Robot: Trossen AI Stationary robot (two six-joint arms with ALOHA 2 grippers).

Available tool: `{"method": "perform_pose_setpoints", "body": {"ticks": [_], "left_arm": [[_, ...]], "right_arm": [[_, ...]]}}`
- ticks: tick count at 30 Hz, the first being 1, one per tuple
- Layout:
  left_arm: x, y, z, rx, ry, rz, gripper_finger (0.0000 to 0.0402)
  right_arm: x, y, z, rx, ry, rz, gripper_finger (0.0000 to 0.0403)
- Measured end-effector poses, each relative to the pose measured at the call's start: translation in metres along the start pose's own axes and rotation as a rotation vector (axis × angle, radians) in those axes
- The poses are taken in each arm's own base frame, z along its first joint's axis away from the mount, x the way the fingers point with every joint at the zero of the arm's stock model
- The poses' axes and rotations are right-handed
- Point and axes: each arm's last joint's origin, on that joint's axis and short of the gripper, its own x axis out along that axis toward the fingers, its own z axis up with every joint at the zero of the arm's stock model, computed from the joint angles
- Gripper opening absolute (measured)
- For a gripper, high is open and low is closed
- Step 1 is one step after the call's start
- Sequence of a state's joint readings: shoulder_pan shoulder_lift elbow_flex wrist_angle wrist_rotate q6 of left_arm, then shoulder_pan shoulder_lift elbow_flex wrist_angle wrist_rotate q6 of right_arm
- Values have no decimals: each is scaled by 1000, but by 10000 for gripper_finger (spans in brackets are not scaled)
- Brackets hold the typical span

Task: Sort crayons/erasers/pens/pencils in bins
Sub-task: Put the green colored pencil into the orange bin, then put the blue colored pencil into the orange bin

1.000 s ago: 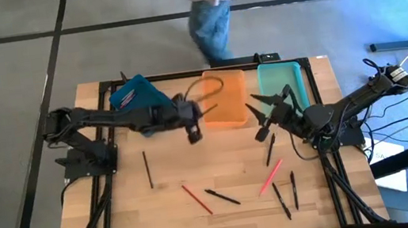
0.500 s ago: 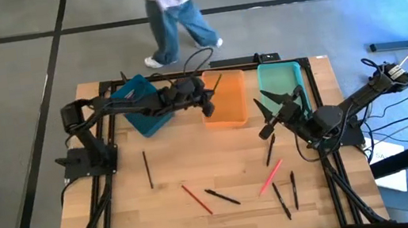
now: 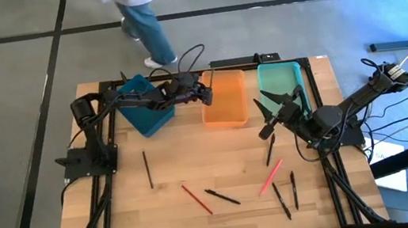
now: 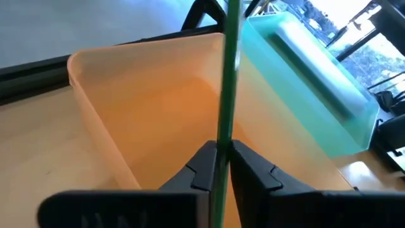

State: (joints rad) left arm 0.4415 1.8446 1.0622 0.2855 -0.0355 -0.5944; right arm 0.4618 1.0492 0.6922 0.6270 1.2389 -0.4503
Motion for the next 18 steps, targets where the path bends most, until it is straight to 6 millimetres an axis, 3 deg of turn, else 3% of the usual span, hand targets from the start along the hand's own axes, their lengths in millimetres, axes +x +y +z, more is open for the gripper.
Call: {"method": "perform_pose_setpoints", "body": {"ticks": [11,15,18], "left_arm": [[-5,-3,2,41,27,-43,108],[-29,-21,18,246,42,-237,106],[-59,-42,15,429,136,-364,105]], "right_arm": [[0,0,0,0,0,0,156],[0,0,-1,-7,2,2,156],[0,0,-1,-10,3,2,156]]}}
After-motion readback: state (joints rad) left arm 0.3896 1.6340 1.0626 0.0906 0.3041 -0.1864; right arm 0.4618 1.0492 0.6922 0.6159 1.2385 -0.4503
